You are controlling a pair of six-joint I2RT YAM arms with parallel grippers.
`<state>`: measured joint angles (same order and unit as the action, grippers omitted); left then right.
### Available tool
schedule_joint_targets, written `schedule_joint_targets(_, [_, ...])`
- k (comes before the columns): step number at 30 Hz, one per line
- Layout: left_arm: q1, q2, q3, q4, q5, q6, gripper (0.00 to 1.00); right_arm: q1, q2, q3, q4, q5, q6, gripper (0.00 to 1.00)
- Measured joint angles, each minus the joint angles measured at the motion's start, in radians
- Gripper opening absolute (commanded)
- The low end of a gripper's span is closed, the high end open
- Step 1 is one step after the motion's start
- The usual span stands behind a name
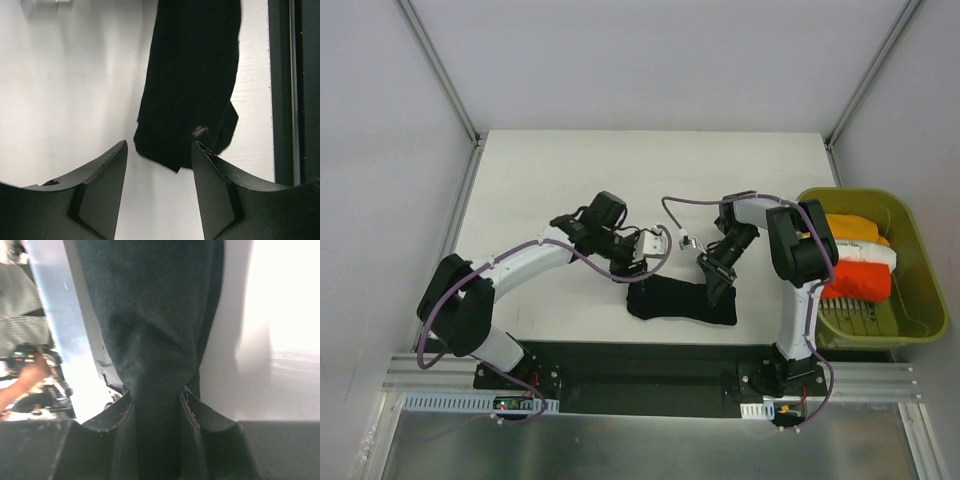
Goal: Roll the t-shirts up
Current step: Roll the T-shirt to the center of the board.
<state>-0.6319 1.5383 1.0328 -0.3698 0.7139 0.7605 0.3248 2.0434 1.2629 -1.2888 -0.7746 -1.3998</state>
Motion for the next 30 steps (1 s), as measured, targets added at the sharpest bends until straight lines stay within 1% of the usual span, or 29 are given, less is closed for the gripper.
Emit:
schedule_joint_targets(3, [-0.084,-0.031,-0.008,0.078,-0.025,0.043,0.55,-0.016,0.066,0.05,-0.038,-0.017,0.002,0.11])
schedule_joint_targets(8, [-0.184,0.025,-0.008,0.161,-0.047,0.092,0.57,-0.031,0.142,0.095,-0.066,-0.053,0.013,0.11])
schedule_joint_targets(12, [-0.213,0.118,-0.008,0.191,-0.066,0.1,0.57,-0.037,0.165,0.103,-0.078,-0.071,0.027,0.11])
schedule_joint_targets(16, [-0.214,0.189,-0.007,0.216,-0.089,0.122,0.57,-0.037,0.173,0.11,-0.079,-0.075,0.038,0.12])
schedule_joint_targets(19, [-0.214,0.213,-0.001,0.23,-0.104,0.132,0.56,-0.04,0.185,0.12,-0.084,-0.076,0.049,0.3])
schedule_joint_targets(20, [-0.214,0.219,0.003,0.232,-0.112,0.134,0.55,-0.042,0.19,0.123,-0.087,-0.077,0.052,0.5])
schedule_joint_targets(22, [-0.214,0.229,0.011,0.233,-0.117,0.134,0.55,-0.051,0.193,0.124,-0.087,-0.084,0.058,0.96])
schedule_joint_targets(25, [-0.214,0.239,0.022,0.233,-0.119,0.127,0.55,-0.085,0.177,0.128,-0.124,-0.135,0.091,0.96])
schedule_joint_targets(27, [-0.214,0.246,0.037,0.228,-0.118,0.113,0.55,-0.136,0.125,0.138,-0.097,-0.146,0.106,0.96])
schedule_joint_targets(30, [-0.213,0.262,0.066,0.204,-0.115,0.085,0.54,-0.238,-0.005,0.193,-0.061,-0.148,0.129,0.96])
